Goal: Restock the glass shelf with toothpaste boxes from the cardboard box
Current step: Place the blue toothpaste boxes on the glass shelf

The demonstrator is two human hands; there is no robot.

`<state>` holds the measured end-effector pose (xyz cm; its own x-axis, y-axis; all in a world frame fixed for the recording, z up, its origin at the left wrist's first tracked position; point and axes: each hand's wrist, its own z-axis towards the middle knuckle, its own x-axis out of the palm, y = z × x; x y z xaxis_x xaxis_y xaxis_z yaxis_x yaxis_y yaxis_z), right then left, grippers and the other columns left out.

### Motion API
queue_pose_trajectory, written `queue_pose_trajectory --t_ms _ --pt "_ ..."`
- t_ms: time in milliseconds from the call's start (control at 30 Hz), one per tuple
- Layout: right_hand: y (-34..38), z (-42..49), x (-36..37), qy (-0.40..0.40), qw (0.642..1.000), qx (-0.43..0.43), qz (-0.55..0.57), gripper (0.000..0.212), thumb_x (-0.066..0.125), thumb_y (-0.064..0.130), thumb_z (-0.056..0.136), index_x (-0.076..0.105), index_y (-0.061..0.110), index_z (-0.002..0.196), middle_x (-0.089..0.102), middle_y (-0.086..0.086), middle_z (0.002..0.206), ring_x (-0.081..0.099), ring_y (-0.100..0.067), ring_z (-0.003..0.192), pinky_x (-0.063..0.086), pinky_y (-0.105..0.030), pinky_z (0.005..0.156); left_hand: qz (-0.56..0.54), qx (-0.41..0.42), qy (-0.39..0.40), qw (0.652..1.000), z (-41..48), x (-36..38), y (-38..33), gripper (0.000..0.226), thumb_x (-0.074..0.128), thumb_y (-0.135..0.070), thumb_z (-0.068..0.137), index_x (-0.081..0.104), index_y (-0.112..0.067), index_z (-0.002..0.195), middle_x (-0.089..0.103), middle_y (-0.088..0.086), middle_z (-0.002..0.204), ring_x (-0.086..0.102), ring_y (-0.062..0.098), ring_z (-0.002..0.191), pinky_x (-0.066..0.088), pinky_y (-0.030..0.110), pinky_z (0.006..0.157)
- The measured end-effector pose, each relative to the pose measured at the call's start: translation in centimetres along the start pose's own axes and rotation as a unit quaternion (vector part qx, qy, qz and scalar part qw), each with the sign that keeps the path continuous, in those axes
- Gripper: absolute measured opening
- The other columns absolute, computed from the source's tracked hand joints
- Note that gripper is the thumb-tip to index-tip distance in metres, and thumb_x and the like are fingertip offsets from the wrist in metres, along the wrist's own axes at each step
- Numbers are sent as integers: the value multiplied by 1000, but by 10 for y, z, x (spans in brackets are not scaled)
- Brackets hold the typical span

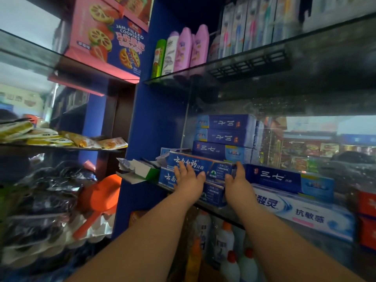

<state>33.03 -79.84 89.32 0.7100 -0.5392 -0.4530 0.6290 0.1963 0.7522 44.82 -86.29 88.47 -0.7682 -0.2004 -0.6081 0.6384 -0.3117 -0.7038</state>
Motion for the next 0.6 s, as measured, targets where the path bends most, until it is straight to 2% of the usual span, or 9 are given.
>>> queue_pose_trajectory --t_ms 67,133,300,467,600 --pt "1 -1 0 7 1000 6 -10 57 32 29 103 3 30 152 58 -17 110 51 -22 79 38 -29 66 -3 3 4 1000 1 -1 1 66 25 -41 101 -2 -9 152 -20 5 159 -22 25 145 1 48 120" --pt "1 -1 0 12 1000 9 -16 57 31 30 103 1 30 152 57 -19 122 49 -22 82 37 -29 66 -5 8 6 1000 1 -3 3 65 25 -40 102 -2 -8 152 -21 5 159 -22 25 145 1 48 120" --pt "-1 0 1 15 1000 2 -22 58 31 32 103 -1 30 152 55 -19 128 50 -21 83 36 -28 61 -14 15 9 1000 2 -3 6 64 24 -39 102 -3 -8 152 -21 5 159 -22 25 145 0 48 120" --pt "-3 3 4 21 999 -7 -40 62 30 40 102 -6 31 152 43 -16 145 53 -33 116 42 -34 86 -19 15 1 1000 6 -4 10 64 25 -37 102 -2 -8 152 -18 6 159 -20 25 146 1 48 120" --pt "-1 2 5 21 999 2 -32 64 32 39 102 -6 31 152 45 -16 143 54 -33 115 40 -31 82 -21 52 -51 997 5 1 11 63 32 -36 101 11 -3 151 -4 15 160 -9 32 147 1 51 119"
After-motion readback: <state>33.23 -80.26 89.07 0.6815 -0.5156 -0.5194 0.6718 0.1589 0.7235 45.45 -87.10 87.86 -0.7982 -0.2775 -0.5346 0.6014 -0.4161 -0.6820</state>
